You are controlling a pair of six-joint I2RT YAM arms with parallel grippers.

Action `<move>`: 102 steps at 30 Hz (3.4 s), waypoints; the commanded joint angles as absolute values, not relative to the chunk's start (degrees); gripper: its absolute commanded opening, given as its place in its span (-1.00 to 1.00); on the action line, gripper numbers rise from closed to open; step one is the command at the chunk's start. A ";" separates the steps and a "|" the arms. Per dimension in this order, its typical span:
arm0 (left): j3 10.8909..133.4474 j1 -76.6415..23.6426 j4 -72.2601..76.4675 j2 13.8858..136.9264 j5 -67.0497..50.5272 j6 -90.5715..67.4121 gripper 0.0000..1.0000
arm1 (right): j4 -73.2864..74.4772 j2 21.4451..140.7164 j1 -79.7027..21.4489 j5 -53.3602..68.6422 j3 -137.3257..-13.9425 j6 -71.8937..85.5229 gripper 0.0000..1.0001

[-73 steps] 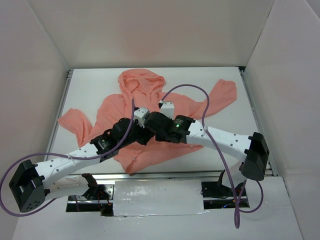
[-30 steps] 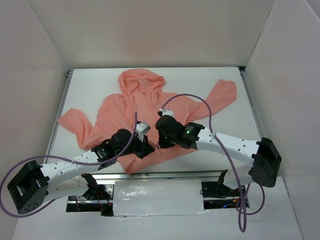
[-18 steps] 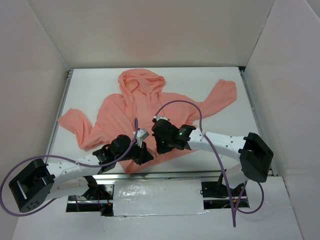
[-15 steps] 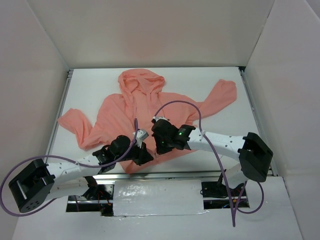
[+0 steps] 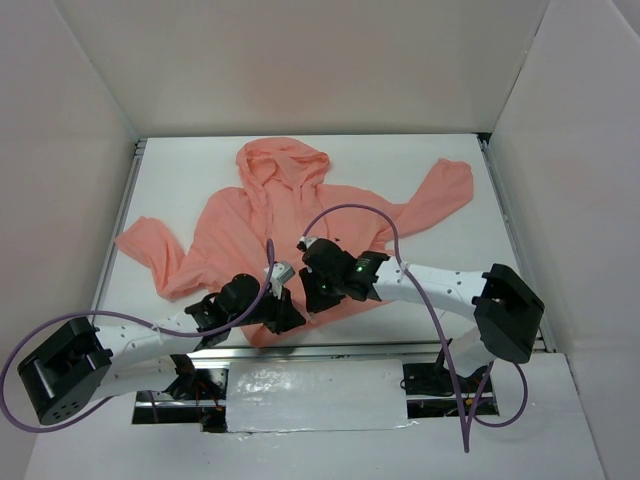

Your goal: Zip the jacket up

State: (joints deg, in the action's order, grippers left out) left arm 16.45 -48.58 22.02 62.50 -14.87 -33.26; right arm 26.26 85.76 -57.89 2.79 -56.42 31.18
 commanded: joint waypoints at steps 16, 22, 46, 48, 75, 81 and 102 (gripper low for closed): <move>17.23 -48.87 24.43 62.67 -14.24 -33.05 -1.00 | 24.87 84.20 -57.39 -4.48 -58.71 30.76 -0.01; 17.23 -48.87 24.61 62.84 -13.97 -33.13 -1.00 | 24.61 82.18 -56.08 -6.24 -58.54 31.90 0.00; 18.02 -48.87 24.43 63.46 -14.76 -32.52 -1.00 | 0.18 61.95 -56.51 17.76 -28.04 29.97 0.27; 18.19 -48.87 24.78 64.15 -15.03 -32.43 -1.00 | -1.84 63.36 -56.69 16.71 -27.77 29.88 0.27; 18.19 -48.87 25.14 63.63 -15.82 -31.91 -1.00 | -4.22 78.31 -61.96 0.26 -34.19 31.90 0.21; 18.28 -48.96 24.79 63.37 -15.73 -31.90 -1.00 | -2.64 80.51 -63.89 -2.54 -36.21 32.25 0.16; 18.28 -48.87 24.70 62.84 -15.65 -31.82 -1.00 | 3.34 80.95 -68.02 -11.95 -35.77 40.69 -0.13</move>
